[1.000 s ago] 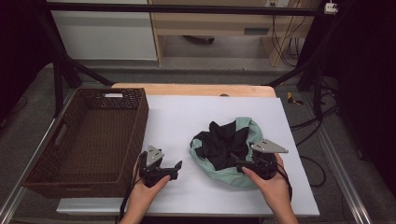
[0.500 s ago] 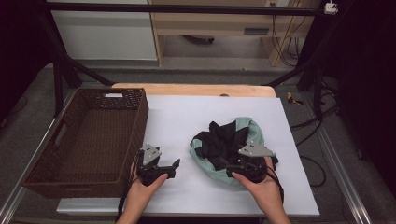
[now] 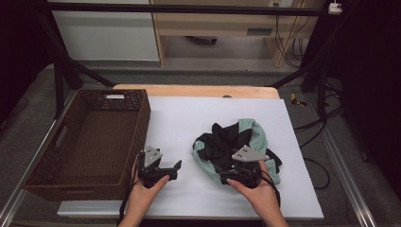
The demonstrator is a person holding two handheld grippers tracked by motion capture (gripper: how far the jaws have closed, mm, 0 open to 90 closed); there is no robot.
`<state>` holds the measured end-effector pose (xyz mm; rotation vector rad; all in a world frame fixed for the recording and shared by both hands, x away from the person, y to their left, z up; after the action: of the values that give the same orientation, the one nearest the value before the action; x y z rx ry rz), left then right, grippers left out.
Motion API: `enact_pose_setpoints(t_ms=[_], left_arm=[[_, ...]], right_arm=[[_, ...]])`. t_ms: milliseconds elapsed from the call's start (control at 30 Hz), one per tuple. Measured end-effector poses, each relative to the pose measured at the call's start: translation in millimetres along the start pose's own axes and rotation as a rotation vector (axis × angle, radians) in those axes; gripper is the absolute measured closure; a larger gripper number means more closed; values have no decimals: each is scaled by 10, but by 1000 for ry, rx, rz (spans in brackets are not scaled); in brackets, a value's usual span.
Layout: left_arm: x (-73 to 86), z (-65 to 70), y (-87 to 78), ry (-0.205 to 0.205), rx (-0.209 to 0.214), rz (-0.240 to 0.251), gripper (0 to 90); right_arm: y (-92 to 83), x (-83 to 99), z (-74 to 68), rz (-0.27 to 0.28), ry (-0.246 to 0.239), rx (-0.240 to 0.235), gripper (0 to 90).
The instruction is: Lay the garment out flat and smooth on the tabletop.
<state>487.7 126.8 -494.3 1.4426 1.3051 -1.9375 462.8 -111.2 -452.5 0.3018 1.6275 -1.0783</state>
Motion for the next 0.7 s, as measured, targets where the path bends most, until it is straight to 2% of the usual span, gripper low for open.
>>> enact_pose_setpoints(t_ms=[400, 467, 567, 700], left_arm=[[6, 5, -6, 8, -3, -3, 76], [14, 12, 3, 8, -1, -4, 79], [21, 11, 11, 11, -2, -11, 80], [24, 13, 18, 18, -7, -10, 85]], right_arm=[[251, 130, -332, -109, -58, -49, 154], [293, 155, -354, -128, -73, -44, 162], [353, 204, -358, -156, -70, -29, 178], [407, 272, -345, -204, -80, -20, 242]])
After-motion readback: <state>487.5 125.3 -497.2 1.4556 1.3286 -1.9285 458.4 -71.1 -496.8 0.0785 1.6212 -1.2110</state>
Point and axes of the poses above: each handheld gripper's, and its own axes: y roughly forward along the jaws, x roughly out of its underside, z roughly to its right, the point moved 6 cm from there along y, roughly forward along the jaws, and after that the axes turned 2 degrees about z, right-handed, at the moved point
